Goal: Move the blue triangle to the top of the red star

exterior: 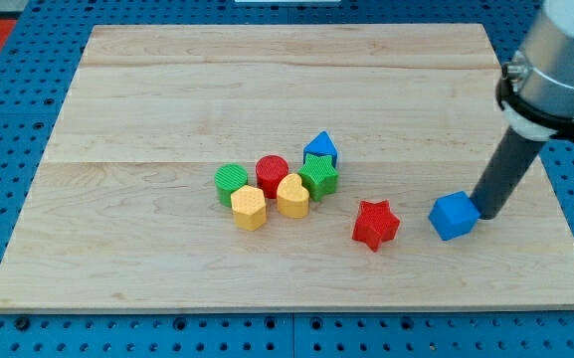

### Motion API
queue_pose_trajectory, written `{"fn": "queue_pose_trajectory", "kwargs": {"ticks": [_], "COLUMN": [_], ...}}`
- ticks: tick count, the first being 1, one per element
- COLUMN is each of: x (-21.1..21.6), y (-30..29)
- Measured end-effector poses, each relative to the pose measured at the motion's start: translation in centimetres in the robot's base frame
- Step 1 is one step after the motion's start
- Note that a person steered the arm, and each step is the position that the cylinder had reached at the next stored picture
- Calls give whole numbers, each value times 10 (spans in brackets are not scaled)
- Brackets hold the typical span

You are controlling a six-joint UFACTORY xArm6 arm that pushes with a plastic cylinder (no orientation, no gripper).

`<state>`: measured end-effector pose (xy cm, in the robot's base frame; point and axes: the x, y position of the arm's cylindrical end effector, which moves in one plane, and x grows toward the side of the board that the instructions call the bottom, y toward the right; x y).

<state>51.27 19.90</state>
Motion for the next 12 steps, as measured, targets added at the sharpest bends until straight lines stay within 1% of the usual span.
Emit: {"fn": "queue_pose_trajectory", "kwargs": {"ticks": [1,4,5,6,7,8,9,12], "x": [-13,-17,-30,-56,-88,-125,-143,-159], "y": [3,7,7,7,23,53,55,55]}}
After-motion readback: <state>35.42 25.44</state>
